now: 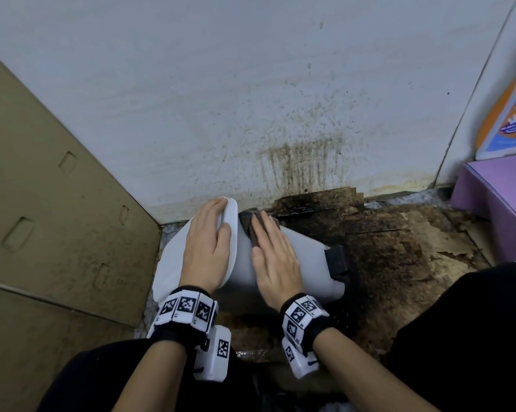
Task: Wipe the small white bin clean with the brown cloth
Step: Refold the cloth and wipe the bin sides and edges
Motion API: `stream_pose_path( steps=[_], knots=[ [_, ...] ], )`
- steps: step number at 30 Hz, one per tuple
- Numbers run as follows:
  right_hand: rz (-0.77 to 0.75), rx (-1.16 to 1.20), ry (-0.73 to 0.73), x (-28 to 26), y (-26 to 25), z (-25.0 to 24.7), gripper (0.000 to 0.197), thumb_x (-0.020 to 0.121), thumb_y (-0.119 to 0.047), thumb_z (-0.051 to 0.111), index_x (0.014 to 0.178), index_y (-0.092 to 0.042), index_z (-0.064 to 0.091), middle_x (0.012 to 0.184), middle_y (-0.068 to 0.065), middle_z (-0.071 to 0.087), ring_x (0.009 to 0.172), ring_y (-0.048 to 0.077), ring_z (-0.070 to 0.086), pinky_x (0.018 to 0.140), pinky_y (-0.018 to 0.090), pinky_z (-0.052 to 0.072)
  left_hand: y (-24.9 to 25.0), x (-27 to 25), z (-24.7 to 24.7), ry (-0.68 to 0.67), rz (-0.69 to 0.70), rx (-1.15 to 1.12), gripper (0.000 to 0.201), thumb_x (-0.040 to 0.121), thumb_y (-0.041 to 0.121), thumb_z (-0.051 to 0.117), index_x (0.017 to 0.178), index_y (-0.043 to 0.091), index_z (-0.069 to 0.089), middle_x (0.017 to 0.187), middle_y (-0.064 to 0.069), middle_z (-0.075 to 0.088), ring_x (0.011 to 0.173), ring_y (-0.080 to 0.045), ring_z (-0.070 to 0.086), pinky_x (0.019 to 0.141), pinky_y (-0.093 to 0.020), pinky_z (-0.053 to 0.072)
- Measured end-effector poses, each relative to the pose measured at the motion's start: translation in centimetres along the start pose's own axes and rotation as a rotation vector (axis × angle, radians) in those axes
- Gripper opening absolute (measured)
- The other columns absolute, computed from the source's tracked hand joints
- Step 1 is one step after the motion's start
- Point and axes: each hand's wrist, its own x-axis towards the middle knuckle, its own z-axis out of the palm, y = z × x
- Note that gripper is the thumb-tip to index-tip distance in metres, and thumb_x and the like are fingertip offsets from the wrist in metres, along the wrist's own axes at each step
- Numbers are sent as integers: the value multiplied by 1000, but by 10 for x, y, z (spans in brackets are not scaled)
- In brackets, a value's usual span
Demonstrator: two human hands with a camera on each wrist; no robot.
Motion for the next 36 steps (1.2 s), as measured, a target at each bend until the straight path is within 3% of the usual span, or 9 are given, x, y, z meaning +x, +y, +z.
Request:
stream_pose_path(
  steps=[6,8,15,20,24,26,30,34,36],
  knots=[
    [166,-37,21,-39,73,-8,58,104,-42,19,158,-22,25,166,-7,18,153,6,13,122,41,24,-1,0,-3,-5,-10,-17,49,97,27,34,144,18,47,151,8,43,132,8,29,110,-6,14],
    [224,-47,16,-46,85,-8,60,104,-46,15,159,-23,24,167,-9,16,153,4,11,123,39,19,0,1,-3,-6,-11,-16,50,97,28,34,144,19,47,150,9,43,131,8,29,110,-9,16],
    [293,-26,57,-51,91,-8,62,102,-51,11,157,-27,26,163,-15,18,152,7,17,123,31,15,1,3,-2,7,0,-9,48,96,25,35,142,18,49,148,9,45,129,8,31,104,2,12],
    [399,-17,127,-41,69,2,63,101,-48,11,157,-25,30,165,-5,24,152,12,19,123,37,16,1,3,-2,13,-21,10,50,96,26,33,144,19,47,150,8,44,135,2,33,111,-12,17],
    [417,17,136,-28,40,8,64,99,-49,7,158,-29,25,166,-4,21,153,11,14,124,35,12,-2,3,-3,27,-19,20,51,96,24,32,144,17,47,150,5,44,129,9,29,105,1,10],
    [399,36,115,-19,21,9,64,98,-51,4,158,-33,21,167,-6,16,154,9,10,124,33,9,-1,3,-3,32,-10,25,50,96,23,33,143,16,48,149,4,45,128,8,30,105,3,9],
    [286,-5,30,1,-28,12,61,101,-45,2,160,-32,8,169,-4,3,154,9,-4,123,29,-2,1,2,-1,19,1,34,50,96,22,34,143,13,49,150,1,46,137,-7,36,108,-2,12],
    [183,-64,-70,15,-54,13,57,108,-30,21,160,-25,-1,169,3,-2,155,16,-6,126,35,0,0,1,0,14,4,31,51,96,21,34,145,11,47,151,-2,44,135,-1,32,109,-1,10],
    [167,-30,-91,17,-54,12,56,107,-37,15,160,-29,-1,169,-1,-2,155,13,-7,126,37,2,-1,1,-1,16,-3,29,51,96,21,34,145,12,46,152,-2,44,136,-2,32,110,-2,10]
  ],
)
